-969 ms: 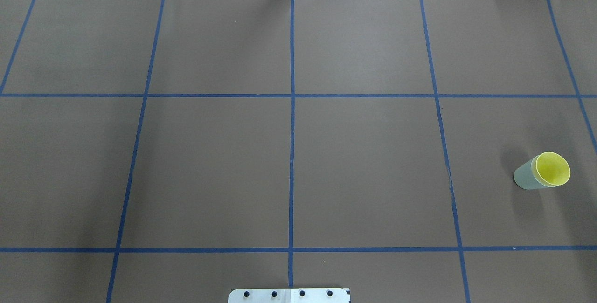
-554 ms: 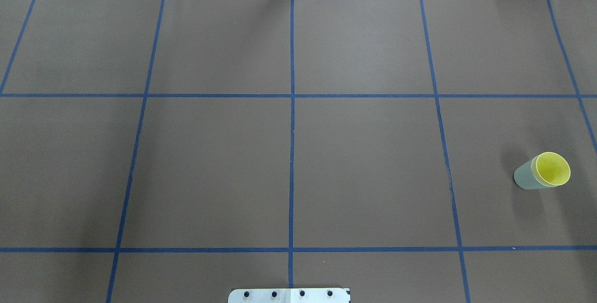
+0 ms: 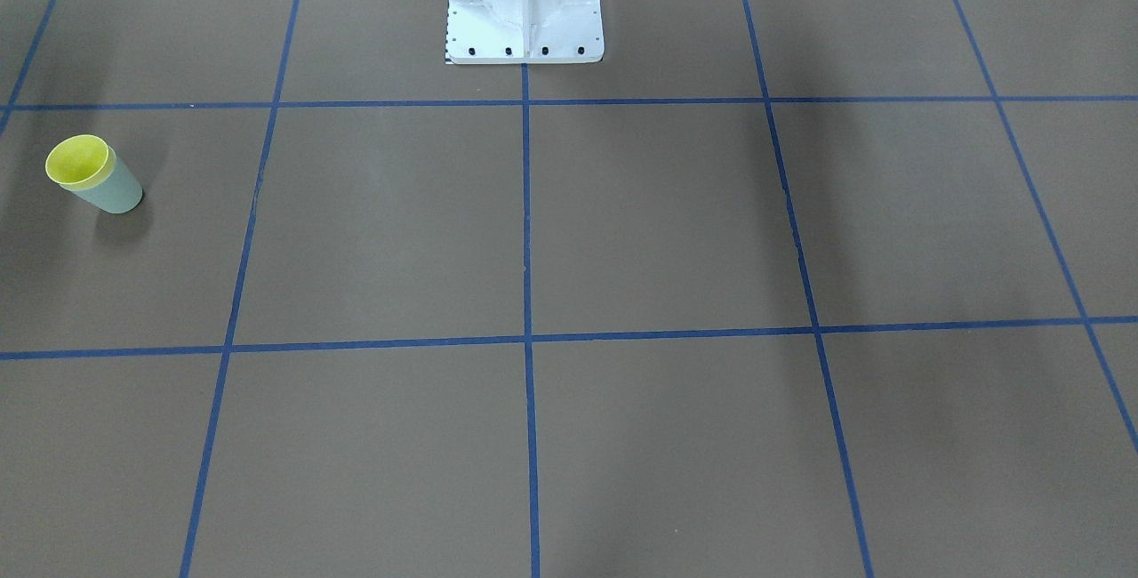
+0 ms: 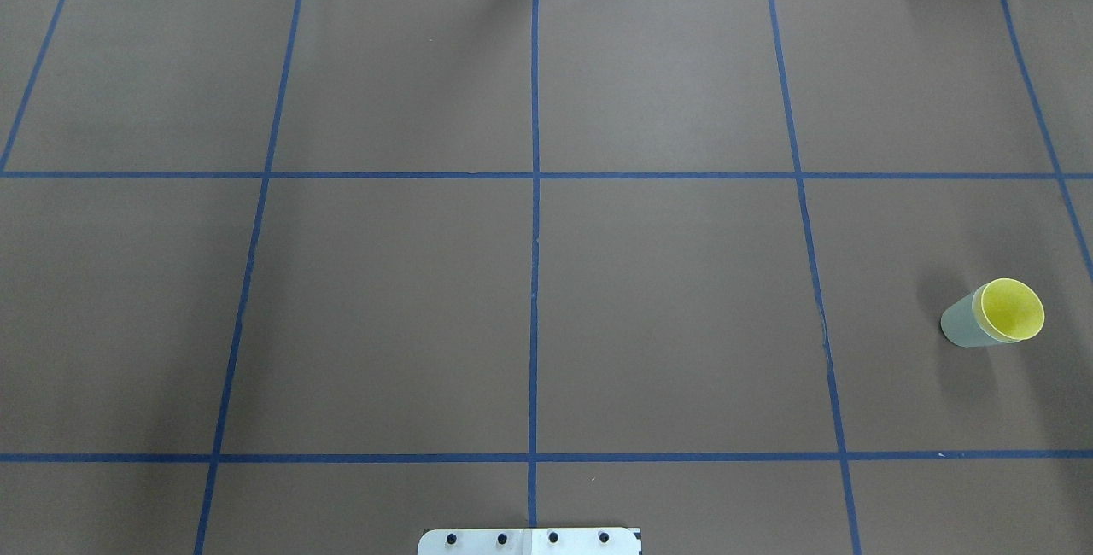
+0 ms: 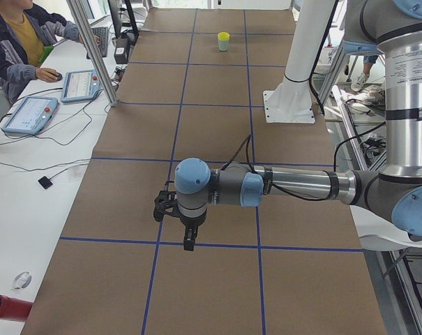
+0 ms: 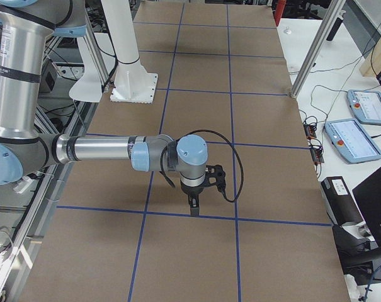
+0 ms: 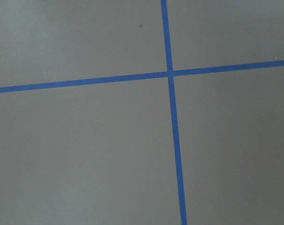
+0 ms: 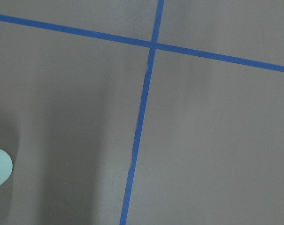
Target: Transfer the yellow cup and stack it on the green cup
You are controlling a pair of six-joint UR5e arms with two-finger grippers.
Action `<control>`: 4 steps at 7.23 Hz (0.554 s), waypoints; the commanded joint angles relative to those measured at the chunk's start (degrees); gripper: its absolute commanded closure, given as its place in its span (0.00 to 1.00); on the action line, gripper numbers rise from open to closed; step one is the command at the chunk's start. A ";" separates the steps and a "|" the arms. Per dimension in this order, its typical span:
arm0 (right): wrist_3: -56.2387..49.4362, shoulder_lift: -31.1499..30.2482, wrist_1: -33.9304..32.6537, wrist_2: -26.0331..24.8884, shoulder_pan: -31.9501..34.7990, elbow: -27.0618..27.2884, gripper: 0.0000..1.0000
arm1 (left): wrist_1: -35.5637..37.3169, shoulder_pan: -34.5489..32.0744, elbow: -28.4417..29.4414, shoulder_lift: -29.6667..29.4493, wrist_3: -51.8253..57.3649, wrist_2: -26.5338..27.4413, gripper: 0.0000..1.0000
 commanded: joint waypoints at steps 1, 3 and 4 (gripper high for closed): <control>-0.03 0.00 -0.06 0.07 0.03 -0.11 0.00 | 0.08 0.00 0.04 0.09 0.00 0.00 0.00; -0.03 0.00 -0.06 0.07 0.03 -0.11 0.00 | 0.08 0.00 0.39 0.18 0.00 0.00 0.00; -0.03 0.00 -0.06 0.07 -0.06 -0.11 0.00 | 0.08 0.00 0.39 0.18 0.00 0.00 0.00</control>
